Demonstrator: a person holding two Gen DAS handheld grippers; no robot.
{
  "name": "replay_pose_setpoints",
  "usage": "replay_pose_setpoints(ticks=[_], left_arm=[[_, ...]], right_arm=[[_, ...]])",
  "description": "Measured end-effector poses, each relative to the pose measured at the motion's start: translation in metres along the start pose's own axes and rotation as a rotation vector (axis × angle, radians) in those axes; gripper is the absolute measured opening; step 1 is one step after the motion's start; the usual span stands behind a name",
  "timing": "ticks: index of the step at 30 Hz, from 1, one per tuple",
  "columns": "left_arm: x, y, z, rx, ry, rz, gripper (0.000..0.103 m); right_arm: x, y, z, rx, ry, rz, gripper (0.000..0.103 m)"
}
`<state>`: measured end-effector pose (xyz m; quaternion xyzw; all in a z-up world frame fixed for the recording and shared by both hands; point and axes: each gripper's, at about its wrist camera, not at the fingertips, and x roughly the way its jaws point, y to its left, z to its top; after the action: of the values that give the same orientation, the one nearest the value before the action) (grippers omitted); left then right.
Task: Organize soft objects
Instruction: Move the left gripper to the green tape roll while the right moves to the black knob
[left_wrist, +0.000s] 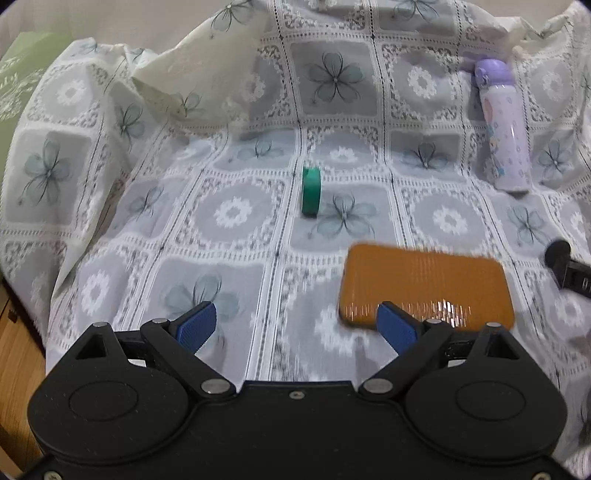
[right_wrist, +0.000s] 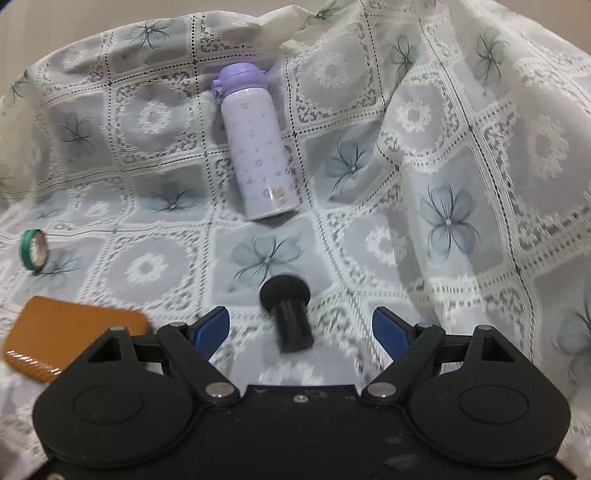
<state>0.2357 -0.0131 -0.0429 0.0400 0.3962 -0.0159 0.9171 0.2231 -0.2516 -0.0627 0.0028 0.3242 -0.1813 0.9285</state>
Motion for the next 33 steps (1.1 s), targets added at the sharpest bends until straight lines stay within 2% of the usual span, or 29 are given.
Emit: replay_pose_setpoints(ticks=[6,14,17,23,28,33], left_arm=[[0.021,-0.003,0.029,-0.004,-0.047,0.009,0.091],[0.051,-0.013,0.069,0.001,-0.102,0.018,0.091],[0.065,-0.015,0.08,-0.004,-0.094,0.032,0.092],[0.095,-0.002,0.085,-0.018,-0.044,0.11,0.092],[0.11,0.025,0.087,-0.097,0.016,0.138,0.092],[0.113,0.042,0.087,-0.146,0.034,0.176,0.092]], right_arm=[[0.018,0.009,-0.006,-0.054,-0.025,0.001,0.085],[0.035,0.005,-0.015,-0.015,0.007,0.021,0.09],[0.037,0.007,-0.015,-0.023,0.009,0.025,0.093],[0.039,0.008,-0.016,-0.029,0.01,0.026,0.095],[0.039,0.009,-0.016,-0.031,0.013,0.026,0.096],[0.039,0.009,-0.015,-0.03,0.013,0.025,0.096]])
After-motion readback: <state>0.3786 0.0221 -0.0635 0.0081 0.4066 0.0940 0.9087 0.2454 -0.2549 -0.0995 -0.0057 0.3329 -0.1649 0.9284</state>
